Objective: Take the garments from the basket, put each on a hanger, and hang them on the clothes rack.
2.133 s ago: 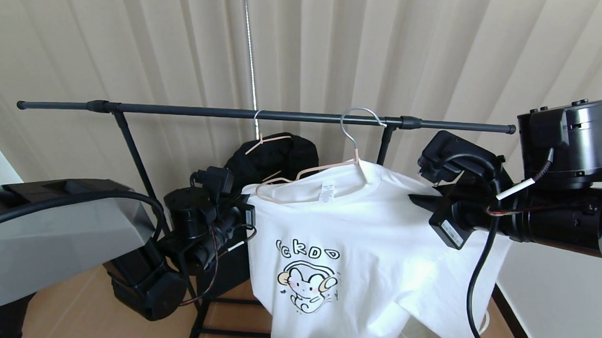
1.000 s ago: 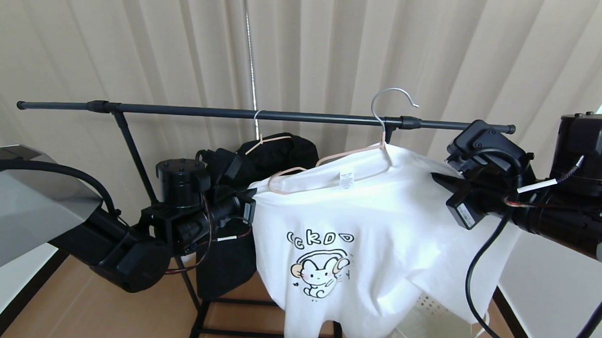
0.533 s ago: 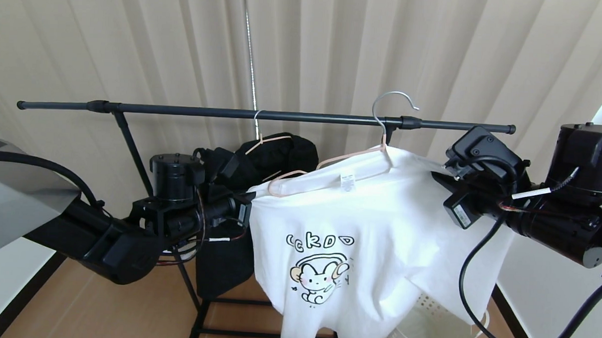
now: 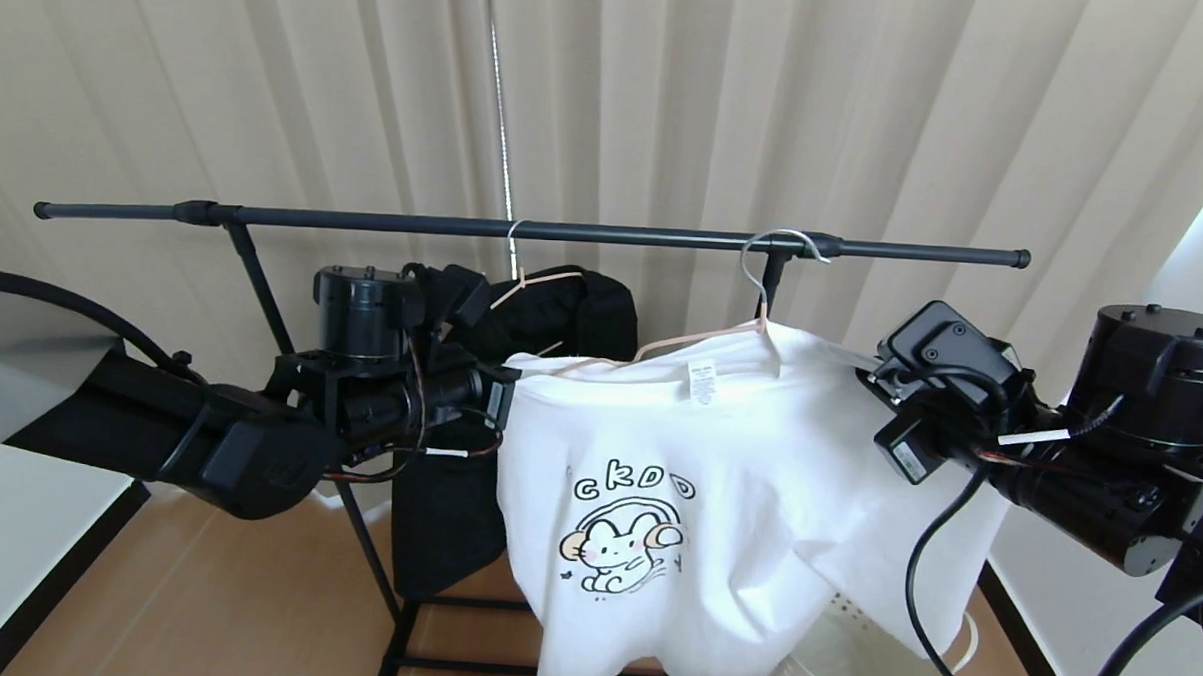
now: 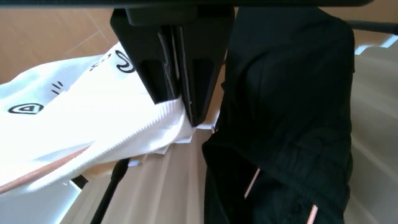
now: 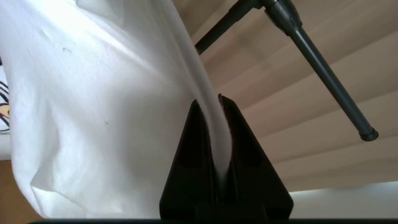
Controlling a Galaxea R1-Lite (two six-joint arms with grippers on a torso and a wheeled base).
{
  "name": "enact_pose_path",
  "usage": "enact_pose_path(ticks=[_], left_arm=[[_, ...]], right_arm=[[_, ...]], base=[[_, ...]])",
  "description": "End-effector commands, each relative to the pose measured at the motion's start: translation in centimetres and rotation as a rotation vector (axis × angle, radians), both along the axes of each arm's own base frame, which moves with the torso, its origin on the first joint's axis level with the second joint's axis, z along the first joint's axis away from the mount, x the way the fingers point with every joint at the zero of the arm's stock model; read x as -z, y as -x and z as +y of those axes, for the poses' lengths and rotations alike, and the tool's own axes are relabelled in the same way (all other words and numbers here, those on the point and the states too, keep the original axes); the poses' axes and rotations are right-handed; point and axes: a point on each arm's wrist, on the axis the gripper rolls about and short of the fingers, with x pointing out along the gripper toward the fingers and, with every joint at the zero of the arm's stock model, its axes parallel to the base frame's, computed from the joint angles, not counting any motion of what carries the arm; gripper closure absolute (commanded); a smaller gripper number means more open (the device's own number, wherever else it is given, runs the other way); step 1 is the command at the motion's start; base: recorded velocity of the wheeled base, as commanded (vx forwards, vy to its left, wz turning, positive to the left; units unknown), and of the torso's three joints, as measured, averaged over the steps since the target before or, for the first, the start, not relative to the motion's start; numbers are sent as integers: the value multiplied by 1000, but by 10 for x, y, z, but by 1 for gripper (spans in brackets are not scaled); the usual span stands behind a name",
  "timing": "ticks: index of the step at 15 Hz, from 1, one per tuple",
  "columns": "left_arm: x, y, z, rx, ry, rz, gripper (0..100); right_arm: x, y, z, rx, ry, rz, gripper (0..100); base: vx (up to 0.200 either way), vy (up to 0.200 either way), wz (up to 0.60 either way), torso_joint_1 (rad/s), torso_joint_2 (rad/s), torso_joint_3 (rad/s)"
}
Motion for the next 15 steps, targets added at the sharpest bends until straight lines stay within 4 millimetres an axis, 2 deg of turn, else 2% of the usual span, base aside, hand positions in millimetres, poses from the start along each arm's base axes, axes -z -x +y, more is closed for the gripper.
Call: enact_pose_path(ticks=[1, 8, 11, 15], left_arm=[[-7, 3, -13, 26, -1, -5, 100], [-32, 9, -51, 69, -26, -11, 100], [-32, 15, -63, 102, -44, -1, 100], [-31, 17, -72, 110, -81, -21, 100]], right_arm=[[19, -3, 8, -20, 6, 29, 100], [47, 4, 15, -31, -16, 24, 100], [54, 2, 18, -31, -39, 24, 100], [51, 6, 24, -22, -121, 13, 100]], base=[[0, 0, 0, 0, 0, 0], [0, 0, 0, 0, 0, 0], [0, 0, 0, 0, 0, 0], [0, 0, 0, 0, 0, 0]])
